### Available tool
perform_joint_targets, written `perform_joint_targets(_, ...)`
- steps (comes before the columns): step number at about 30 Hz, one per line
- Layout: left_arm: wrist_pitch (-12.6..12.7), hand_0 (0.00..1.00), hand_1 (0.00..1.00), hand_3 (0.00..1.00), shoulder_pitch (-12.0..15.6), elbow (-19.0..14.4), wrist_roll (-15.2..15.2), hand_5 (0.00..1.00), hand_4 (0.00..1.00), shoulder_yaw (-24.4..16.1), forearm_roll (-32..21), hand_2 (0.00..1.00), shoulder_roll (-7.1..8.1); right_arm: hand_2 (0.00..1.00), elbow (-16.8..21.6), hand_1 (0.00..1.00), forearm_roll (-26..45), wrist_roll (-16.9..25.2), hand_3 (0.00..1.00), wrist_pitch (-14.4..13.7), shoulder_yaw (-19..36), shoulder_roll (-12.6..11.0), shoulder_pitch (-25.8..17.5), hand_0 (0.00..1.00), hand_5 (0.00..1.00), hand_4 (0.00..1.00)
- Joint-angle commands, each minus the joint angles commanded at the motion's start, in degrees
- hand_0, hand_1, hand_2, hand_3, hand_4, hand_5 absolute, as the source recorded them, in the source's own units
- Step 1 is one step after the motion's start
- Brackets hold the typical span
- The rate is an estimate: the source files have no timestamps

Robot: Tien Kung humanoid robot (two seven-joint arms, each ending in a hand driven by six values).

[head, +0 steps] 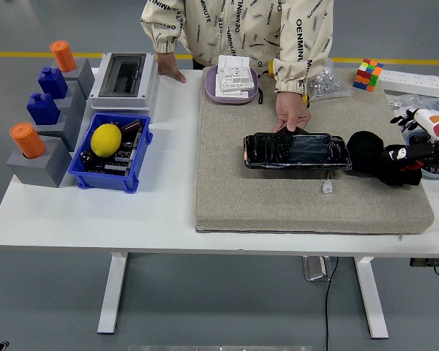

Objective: Pick the rag up,wipe the panel,place it on the desk

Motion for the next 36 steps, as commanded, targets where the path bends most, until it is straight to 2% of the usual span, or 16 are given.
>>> perform_joint_targets(21,0.01,0.723,0.716,0.626,-0.45,0.00,0.02,0.578,0.692,0.39,-0.59,0.767,-0.34,0.762,-0.33,0.700,-0.59,0.17,0.777,-0.18,0.91,3.99,-0.62,0.754,0.484,0.998)
perform_joint_targets(36,0.06,0.724,0.716,0.626,-0.68,0.00,0.11,0.578,0.692,0.84,-1.21,0.767,-0.70,0.764,0.62,0.701,-0.50,0.49,0.781,-0.03,1.74,5.14,-1.39,0.759,0.481,0.998)
